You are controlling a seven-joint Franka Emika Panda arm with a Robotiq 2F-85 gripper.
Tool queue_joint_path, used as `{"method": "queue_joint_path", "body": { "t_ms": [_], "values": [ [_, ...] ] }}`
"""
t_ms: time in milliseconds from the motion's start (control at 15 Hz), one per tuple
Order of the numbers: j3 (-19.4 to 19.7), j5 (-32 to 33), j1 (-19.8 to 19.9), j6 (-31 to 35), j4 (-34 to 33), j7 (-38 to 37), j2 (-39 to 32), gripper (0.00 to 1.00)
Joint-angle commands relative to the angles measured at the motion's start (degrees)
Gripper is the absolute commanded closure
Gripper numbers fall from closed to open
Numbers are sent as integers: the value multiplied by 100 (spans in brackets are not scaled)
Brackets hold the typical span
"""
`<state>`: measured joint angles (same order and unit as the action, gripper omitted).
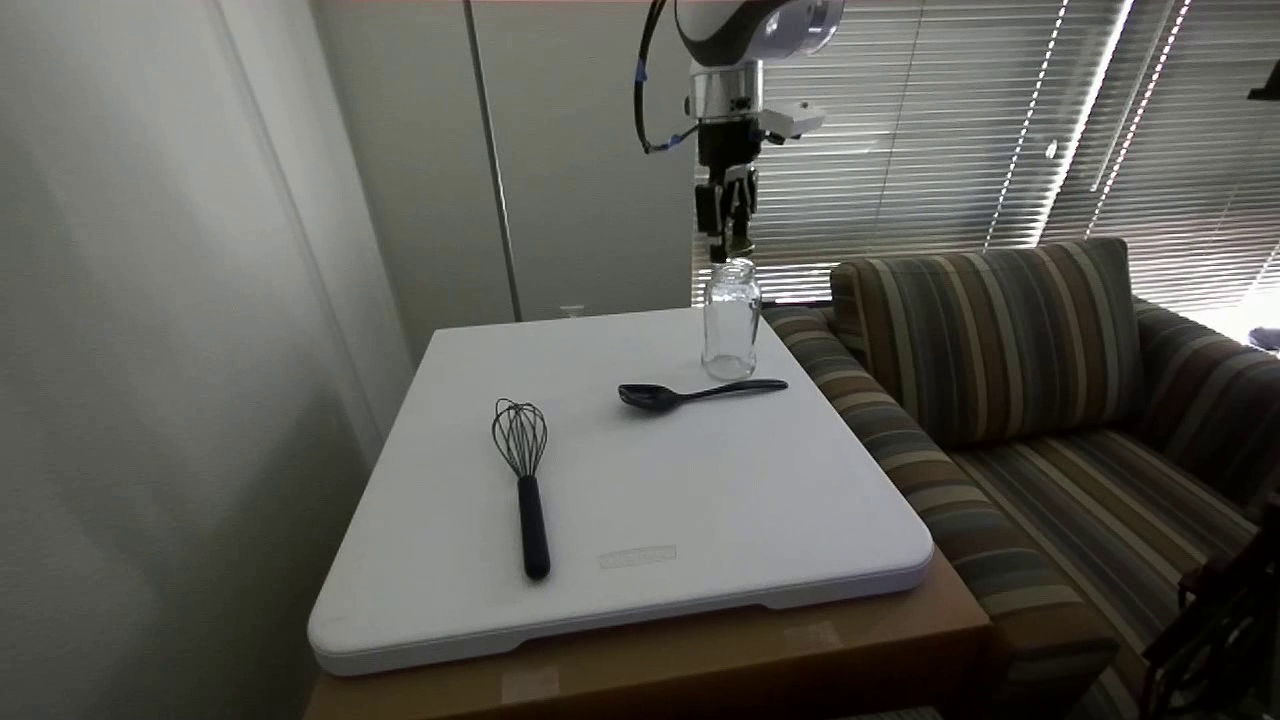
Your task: Remove the lid from the glass jar
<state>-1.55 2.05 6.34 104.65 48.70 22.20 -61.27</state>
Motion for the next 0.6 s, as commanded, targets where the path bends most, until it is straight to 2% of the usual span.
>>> {"method": "queue_joint_path", "body": {
  "t_ms": [0,267,533],
  "values": [
    [145,332,-246,-4,237,-85,359,53],
    [14,496,-530,-62,281,178,488,53],
    [-334,358,-858,-137,387,899,398,53]
  ]
}}
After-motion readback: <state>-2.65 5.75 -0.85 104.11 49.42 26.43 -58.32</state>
